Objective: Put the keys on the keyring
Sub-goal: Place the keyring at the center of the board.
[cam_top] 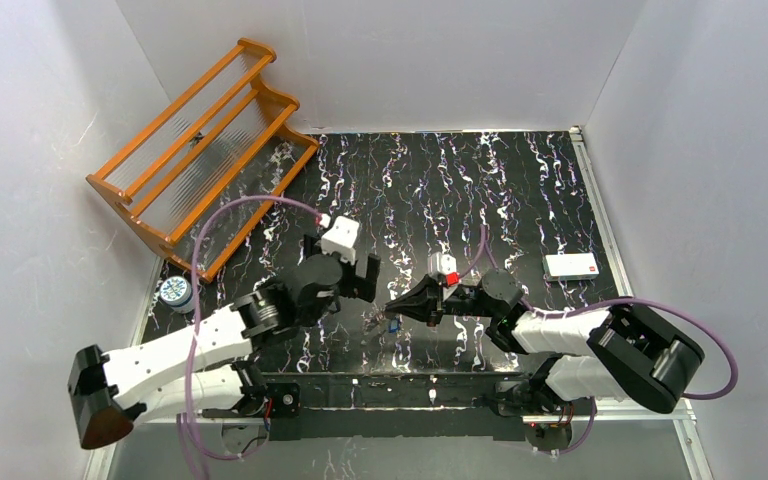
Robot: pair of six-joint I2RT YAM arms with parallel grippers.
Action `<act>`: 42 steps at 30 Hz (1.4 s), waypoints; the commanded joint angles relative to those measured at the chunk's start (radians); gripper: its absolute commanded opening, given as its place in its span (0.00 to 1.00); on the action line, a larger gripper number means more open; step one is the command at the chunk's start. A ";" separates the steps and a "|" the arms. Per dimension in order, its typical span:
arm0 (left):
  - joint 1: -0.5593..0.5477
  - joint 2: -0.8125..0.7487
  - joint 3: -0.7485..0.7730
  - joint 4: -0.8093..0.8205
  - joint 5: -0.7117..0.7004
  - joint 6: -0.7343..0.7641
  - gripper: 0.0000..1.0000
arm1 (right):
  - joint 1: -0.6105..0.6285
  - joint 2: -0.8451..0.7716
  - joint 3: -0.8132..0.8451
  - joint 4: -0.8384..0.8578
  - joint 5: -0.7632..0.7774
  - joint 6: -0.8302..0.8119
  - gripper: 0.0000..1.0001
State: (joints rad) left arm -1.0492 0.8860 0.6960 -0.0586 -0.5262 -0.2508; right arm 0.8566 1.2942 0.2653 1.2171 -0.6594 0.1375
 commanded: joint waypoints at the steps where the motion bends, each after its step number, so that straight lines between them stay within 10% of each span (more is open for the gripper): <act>1: 0.002 0.119 0.119 -0.186 -0.092 -0.086 0.99 | -0.013 -0.068 0.002 -0.030 0.061 -0.049 0.01; 16: 0.364 0.301 0.173 -0.150 0.332 -0.323 0.98 | -0.015 -0.195 0.118 -0.554 0.235 -0.274 0.01; 31: 0.612 0.137 0.069 -0.131 0.471 -0.347 0.98 | -0.016 0.078 0.336 -0.627 0.236 -0.403 0.01; 42: 0.612 0.080 0.062 -0.142 0.454 -0.334 0.98 | -0.059 0.233 0.474 -0.547 0.232 -0.323 0.43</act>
State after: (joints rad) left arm -0.4412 0.9863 0.7692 -0.1669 -0.0692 -0.6010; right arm 0.8246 1.5276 0.6777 0.5747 -0.4217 -0.2260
